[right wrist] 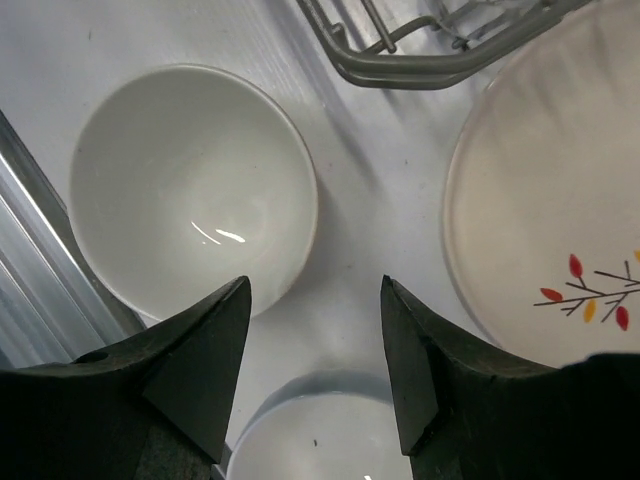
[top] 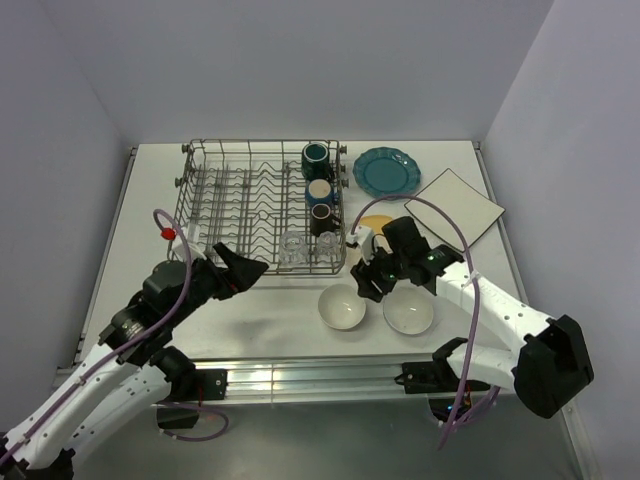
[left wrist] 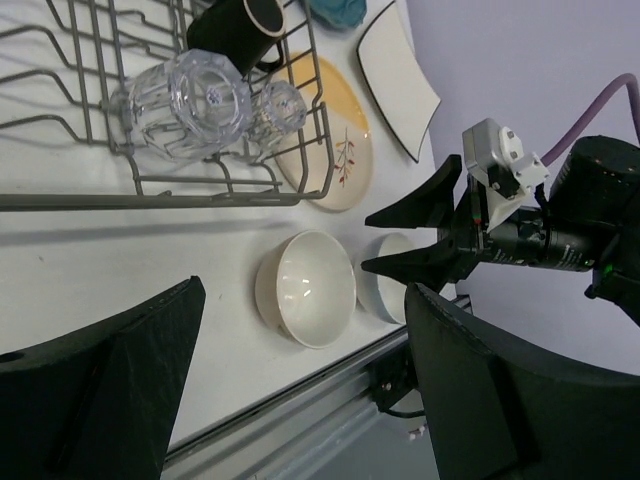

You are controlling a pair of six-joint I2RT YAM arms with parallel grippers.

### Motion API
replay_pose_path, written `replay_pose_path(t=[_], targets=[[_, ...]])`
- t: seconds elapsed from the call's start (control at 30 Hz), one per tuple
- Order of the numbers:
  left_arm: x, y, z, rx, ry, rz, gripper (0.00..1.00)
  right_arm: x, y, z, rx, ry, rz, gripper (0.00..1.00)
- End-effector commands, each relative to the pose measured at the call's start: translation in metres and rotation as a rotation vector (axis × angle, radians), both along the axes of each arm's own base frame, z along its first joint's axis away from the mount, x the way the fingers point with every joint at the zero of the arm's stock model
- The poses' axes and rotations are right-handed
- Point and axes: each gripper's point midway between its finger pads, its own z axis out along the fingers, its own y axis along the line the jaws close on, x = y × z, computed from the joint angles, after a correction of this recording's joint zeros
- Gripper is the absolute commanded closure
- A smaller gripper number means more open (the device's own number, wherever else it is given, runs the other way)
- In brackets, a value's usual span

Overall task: Load the mixed dishes into the dish rack
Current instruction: Grab a bowl with the right arm

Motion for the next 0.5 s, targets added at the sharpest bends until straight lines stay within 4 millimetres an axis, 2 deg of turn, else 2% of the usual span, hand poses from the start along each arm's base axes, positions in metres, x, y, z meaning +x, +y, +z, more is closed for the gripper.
replay_pose_path(t=[0.0, 0.2, 0.47], targets=[[0.001, -0.013, 0.011, -0.067, -0.001, -0.035, 0.12, 0.010, 0.004, -0.006, -0.020, -0.052, -0.061, 0.38], [0.003, -0.020, 0.012, -0.061, 0.010, -0.058, 0.12, 0.013, 0.012, -0.020, -0.040, -0.033, -0.088, 0.41], [0.004, -0.026, 0.002, -0.060, 0.033, -0.071, 0.13, 0.014, 0.015, -0.032, -0.074, -0.030, -0.118, 0.50]])
